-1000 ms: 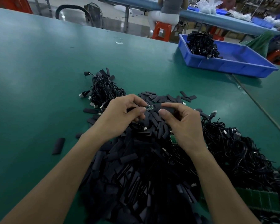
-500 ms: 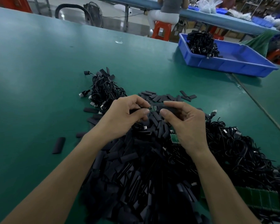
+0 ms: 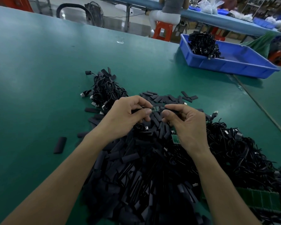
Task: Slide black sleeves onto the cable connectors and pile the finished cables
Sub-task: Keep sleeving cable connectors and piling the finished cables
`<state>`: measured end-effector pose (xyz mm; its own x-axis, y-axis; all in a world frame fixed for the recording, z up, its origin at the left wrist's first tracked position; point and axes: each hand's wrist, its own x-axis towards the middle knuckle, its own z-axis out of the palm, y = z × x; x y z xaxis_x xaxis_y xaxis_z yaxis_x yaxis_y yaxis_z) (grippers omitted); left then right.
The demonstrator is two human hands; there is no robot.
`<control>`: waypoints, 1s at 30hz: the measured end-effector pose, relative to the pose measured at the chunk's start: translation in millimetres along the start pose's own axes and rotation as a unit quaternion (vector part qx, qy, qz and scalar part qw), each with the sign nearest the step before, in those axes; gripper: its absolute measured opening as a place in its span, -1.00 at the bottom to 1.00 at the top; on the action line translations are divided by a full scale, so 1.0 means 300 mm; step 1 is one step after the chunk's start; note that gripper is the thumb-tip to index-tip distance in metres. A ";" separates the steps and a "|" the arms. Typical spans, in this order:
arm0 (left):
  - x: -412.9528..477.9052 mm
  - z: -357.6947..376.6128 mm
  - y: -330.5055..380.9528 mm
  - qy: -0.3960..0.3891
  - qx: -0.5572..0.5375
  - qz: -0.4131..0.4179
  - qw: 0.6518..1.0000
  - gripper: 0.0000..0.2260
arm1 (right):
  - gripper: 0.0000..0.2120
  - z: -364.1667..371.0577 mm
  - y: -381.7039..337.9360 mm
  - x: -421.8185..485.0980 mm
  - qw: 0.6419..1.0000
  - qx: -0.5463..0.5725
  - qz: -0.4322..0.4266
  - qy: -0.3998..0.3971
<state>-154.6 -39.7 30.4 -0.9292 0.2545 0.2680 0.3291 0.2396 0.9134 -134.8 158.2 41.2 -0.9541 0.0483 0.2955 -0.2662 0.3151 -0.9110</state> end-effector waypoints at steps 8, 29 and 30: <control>0.000 0.002 -0.005 -0.005 -0.011 -0.004 1.000 -0.90 | -0.87 -0.001 0.004 0.000 1.000 -0.003 -0.001 0.004; -0.004 0.002 0.022 -0.018 -0.067 -0.009 0.998 -0.87 | -0.75 -0.016 -0.026 0.017 0.994 0.036 -0.017 -0.103; -0.004 0.004 0.021 -0.016 -0.070 -0.009 0.997 -0.88 | -0.77 -0.011 -0.025 0.017 0.994 0.037 -0.023 -0.102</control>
<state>-151.1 -37.3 35.5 -0.9282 0.2815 0.2433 0.2833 0.1109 0.9526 -137.2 159.1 50.5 -0.9470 -0.1600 0.2787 -0.3114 0.2425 -0.9188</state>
